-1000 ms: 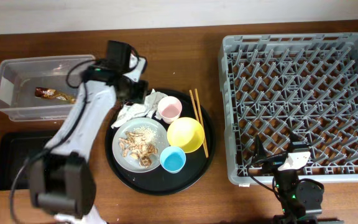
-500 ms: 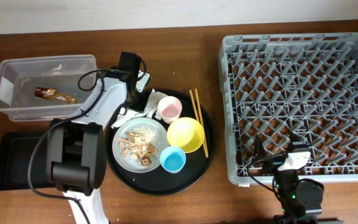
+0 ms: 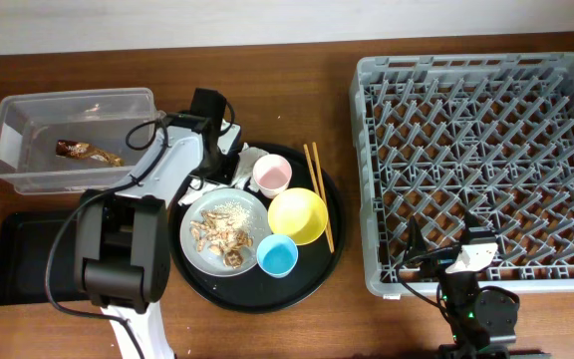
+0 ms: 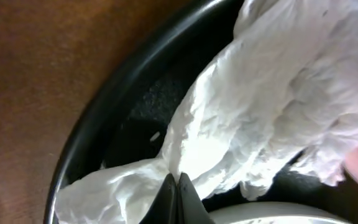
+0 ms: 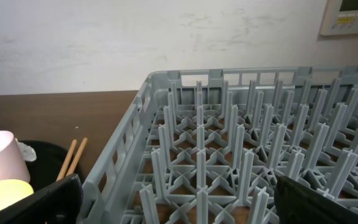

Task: Sort waste into correct bins and load items into the dishwasher rack
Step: 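Grasp the white tissue on the tray with the left gripper, then move the tissue left and release it into the clear bin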

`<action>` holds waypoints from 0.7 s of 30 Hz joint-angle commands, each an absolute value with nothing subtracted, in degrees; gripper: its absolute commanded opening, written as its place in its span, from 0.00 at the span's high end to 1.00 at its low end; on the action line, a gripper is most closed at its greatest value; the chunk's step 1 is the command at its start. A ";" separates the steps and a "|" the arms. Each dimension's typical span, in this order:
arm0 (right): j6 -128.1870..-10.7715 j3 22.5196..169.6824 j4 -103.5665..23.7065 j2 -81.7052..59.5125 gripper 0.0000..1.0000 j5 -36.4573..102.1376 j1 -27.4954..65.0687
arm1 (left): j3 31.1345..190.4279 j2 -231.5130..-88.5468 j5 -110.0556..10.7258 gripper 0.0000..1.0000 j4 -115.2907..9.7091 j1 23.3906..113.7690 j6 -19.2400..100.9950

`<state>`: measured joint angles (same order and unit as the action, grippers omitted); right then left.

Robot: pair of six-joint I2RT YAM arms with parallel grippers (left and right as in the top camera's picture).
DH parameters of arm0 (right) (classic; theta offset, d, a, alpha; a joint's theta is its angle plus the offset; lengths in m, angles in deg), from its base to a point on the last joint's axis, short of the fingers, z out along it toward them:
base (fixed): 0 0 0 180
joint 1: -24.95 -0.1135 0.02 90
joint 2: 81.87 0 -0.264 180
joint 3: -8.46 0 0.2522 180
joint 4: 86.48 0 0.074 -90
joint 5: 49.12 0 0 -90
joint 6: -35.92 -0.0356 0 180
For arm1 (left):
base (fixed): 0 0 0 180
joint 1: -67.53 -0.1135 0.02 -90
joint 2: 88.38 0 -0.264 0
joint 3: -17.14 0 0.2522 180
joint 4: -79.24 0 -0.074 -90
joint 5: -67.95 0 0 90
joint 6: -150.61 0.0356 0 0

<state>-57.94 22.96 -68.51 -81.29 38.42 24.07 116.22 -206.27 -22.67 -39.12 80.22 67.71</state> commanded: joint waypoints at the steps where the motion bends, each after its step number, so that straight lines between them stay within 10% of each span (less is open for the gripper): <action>1: -57.70 22.54 -68.46 -81.68 0.01 38.73 24.37 | 119.79 -201.79 -24.88 1.00 -37.85 80.11 64.69; 10: -57.70 22.54 -68.46 -81.68 0.01 38.73 24.37 | 120.90 -190.88 -24.64 1.00 -37.70 78.71 58.20; 19: -57.70 22.54 -68.46 -81.68 0.01 38.73 24.37 | 122.32 -190.99 -23.72 0.99 -50.44 52.59 22.83; 20: -57.70 22.54 -68.46 -81.68 0.01 38.73 24.37 | 122.32 -192.56 -23.76 0.95 -50.81 51.91 22.83; 21: -57.70 22.54 -68.46 -81.68 0.01 38.73 24.37 | 122.32 -194.55 -23.81 0.68 -50.79 51.59 22.83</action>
